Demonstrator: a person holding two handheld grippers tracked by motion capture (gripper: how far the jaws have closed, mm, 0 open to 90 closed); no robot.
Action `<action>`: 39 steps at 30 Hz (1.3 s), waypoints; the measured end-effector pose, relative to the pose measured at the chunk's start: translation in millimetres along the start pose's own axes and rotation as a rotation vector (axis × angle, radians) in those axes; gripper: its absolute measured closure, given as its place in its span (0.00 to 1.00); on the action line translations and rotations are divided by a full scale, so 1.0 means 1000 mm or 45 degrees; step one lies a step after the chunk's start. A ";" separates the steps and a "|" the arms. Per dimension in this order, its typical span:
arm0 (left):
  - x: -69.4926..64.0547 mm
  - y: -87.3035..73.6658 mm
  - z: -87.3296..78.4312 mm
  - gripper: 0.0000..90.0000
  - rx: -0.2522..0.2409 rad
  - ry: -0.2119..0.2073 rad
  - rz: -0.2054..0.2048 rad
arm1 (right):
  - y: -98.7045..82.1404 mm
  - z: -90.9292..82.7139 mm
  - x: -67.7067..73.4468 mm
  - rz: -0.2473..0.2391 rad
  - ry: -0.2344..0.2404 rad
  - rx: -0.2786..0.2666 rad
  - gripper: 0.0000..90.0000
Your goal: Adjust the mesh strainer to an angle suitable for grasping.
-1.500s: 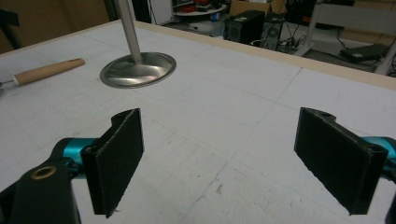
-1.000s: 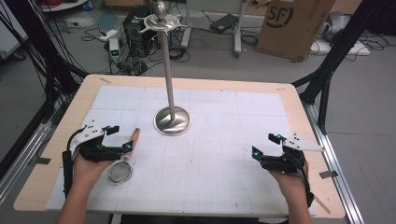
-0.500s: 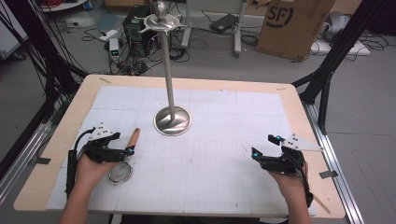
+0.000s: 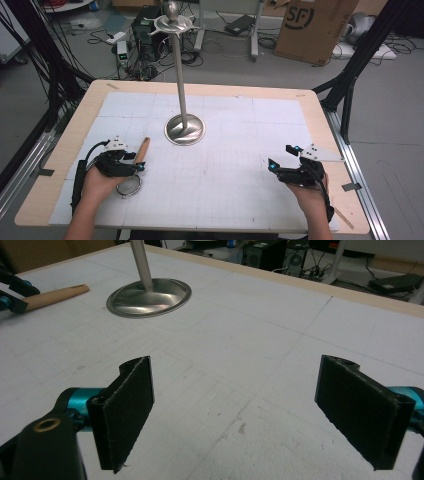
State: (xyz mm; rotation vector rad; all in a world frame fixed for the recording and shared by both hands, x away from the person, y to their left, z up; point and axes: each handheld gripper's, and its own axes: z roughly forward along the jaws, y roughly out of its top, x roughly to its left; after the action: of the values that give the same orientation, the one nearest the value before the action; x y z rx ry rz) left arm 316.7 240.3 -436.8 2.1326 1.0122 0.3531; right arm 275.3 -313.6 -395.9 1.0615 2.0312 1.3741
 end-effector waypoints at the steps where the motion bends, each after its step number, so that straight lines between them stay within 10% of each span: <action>1: 0.000 0.000 0.001 0.52 0.007 0.001 -0.003 | 0.000 0.000 0.000 0.000 0.000 0.001 0.16; 18: -0.009 0.003 -0.002 0.74 0.087 -0.077 0.117 | 0.000 -0.001 0.000 -0.003 -0.006 -0.002 0.16; 39: -0.019 0.009 0.000 0.75 0.150 -0.102 0.220 | 0.000 0.001 0.001 0.001 -0.001 0.008 0.17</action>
State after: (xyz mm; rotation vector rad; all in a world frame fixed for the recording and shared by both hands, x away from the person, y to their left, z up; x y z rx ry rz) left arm 309.0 222.5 -429.2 2.3288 0.8233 0.2943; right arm 275.2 -312.3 -395.9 1.0656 2.0359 1.3679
